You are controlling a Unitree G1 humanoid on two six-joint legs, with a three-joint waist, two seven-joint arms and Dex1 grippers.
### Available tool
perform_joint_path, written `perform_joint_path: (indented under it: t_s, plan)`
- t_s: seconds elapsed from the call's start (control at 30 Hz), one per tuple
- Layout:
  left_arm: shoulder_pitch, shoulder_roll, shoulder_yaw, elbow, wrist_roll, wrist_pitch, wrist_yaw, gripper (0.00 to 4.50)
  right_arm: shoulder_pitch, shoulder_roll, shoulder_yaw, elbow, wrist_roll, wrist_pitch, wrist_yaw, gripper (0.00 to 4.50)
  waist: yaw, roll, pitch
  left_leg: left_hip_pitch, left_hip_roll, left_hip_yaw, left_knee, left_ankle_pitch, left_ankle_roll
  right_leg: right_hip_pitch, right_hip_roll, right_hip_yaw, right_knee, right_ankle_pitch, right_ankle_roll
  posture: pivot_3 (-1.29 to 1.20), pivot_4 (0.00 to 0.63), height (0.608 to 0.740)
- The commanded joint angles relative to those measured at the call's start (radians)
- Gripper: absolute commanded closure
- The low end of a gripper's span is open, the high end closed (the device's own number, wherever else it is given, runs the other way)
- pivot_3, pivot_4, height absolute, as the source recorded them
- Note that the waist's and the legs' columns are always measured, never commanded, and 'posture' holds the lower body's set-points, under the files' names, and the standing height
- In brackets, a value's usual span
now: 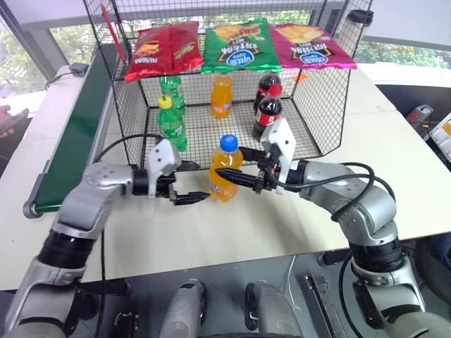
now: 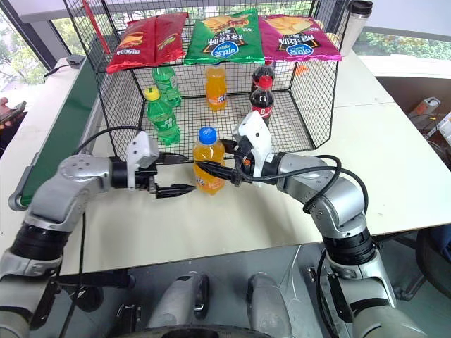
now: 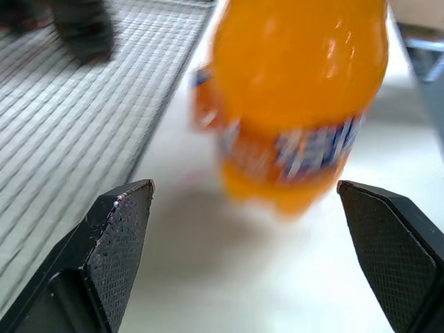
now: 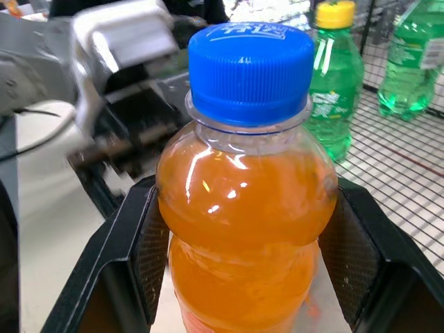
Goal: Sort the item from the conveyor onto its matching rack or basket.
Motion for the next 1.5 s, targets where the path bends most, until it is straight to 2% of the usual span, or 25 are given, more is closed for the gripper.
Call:
perform_joint_path:
  t_s: [0.03,0.4,0.63,1.13,1.47,1.5]
  plan:
    - [0.029,-0.003,0.096,-0.048,-0.043,0.002,0.050,0.10,-0.052,0.039,-0.022,0.037,-0.066,-0.071,-0.074,1.99,0.002,0.000,0.000,0.000,0.000,0.000,0.000,0.000,0.000,0.000,0.000,0.000,0.000,0.000,0.000,0.00,0.150,0.739]
    - [0.106,-0.076,0.194,-0.142,-0.081,0.041,0.243,0.10,-0.209,0.132,-0.029,0.311,-0.253,-0.229,-0.197,1.99,0.000,0.000,0.000,0.000,0.000,0.000,0.000,0.000,-0.001,-0.001,0.000,0.000,0.002,0.000,0.000,0.00,0.150,0.739]
    - [0.114,-0.134,0.200,-0.149,-0.061,0.027,0.339,0.10,-0.320,0.173,-0.012,0.558,-0.350,-0.397,-0.187,1.99,-0.003,0.000,0.000,0.000,0.000,0.001,0.000,0.000,-0.001,-0.001,0.000,0.001,0.001,0.000,0.000,0.00,0.150,0.739]
    - [0.124,-0.180,0.168,-0.171,-0.057,0.022,0.400,0.10,-0.468,0.270,-0.030,0.915,-0.434,-0.633,-0.162,1.99,-0.020,0.000,0.000,0.000,0.000,0.002,-0.004,0.001,-0.002,-0.003,0.000,0.002,0.002,0.000,0.000,0.00,0.150,0.739]
    - [0.127,-0.195,0.159,-0.178,-0.055,0.022,0.410,0.10,-0.504,0.296,-0.042,1.006,-0.440,-0.678,-0.159,1.99,-0.019,0.000,0.000,0.000,0.000,0.002,-0.004,0.001,-0.003,-0.003,0.000,0.002,0.002,0.000,0.000,0.00,0.150,0.739]
    - [0.127,-0.195,0.159,-0.179,-0.055,0.022,0.412,0.00,-0.504,0.296,-0.043,1.009,-0.441,-0.677,-0.158,0.97,-0.019,0.000,0.000,0.000,0.000,0.002,-0.004,0.001,-0.003,-0.003,0.000,0.002,0.002,0.000,0.000,0.00,0.150,0.739]
